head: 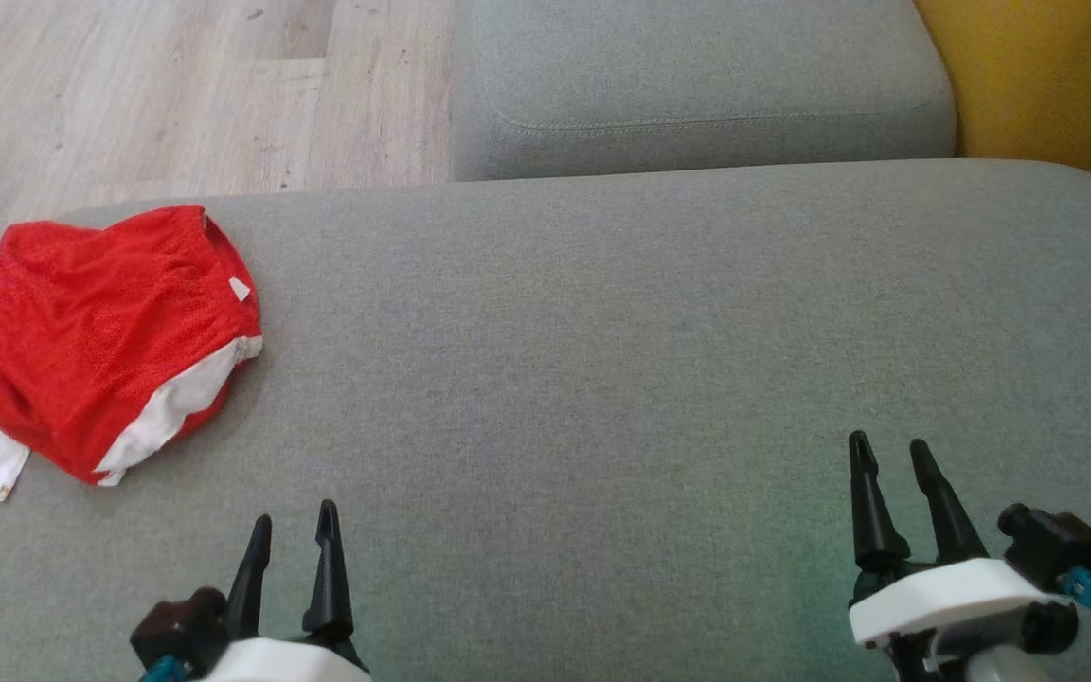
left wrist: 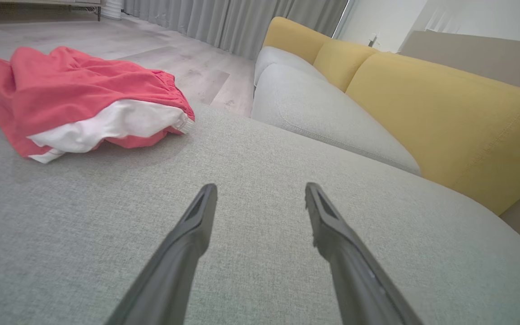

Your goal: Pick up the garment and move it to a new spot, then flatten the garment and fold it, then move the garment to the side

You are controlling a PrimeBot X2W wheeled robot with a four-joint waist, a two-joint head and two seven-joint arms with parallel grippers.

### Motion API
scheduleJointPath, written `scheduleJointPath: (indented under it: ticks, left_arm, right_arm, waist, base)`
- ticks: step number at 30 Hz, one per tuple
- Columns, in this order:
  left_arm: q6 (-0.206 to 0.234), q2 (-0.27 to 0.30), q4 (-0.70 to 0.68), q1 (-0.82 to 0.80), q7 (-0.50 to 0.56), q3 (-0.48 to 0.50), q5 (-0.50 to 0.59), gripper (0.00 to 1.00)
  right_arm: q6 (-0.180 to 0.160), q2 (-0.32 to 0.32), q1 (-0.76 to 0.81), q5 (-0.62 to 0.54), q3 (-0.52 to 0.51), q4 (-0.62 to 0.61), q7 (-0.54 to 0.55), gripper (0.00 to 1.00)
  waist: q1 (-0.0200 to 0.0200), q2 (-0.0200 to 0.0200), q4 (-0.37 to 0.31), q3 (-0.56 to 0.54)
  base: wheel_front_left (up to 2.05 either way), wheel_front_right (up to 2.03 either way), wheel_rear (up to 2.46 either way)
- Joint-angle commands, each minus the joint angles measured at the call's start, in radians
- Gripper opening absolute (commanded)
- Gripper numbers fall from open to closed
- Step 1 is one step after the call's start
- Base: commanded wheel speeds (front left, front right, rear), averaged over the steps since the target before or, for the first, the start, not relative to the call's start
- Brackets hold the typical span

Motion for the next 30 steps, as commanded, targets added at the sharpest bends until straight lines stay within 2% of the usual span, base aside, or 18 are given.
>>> scheduleJointPath:
  ticks: [1,30]
  left_arm:
    - [0.005,0.013,-0.024,-0.031,-0.018,0.015,0.030,1.00]
    - [0.032,0.016,0.020,-0.032,-0.103,-0.004,0.315,1.00]
  right_arm:
    - [0.006,-0.008,-0.018,-0.032,0.025,-0.029,-0.020,1.00]
    - [0.008,-0.010,-0.030,-0.389,0.030,0.023,-0.105,1.00]
  waist:
    - [0.0000,0.0000,0.000,0.000]
    - [0.0000,0.0000,0.011,-0.017]
  base:
    - [0.00,0.00,0.00]
    - [0.00,0.00,0.00]
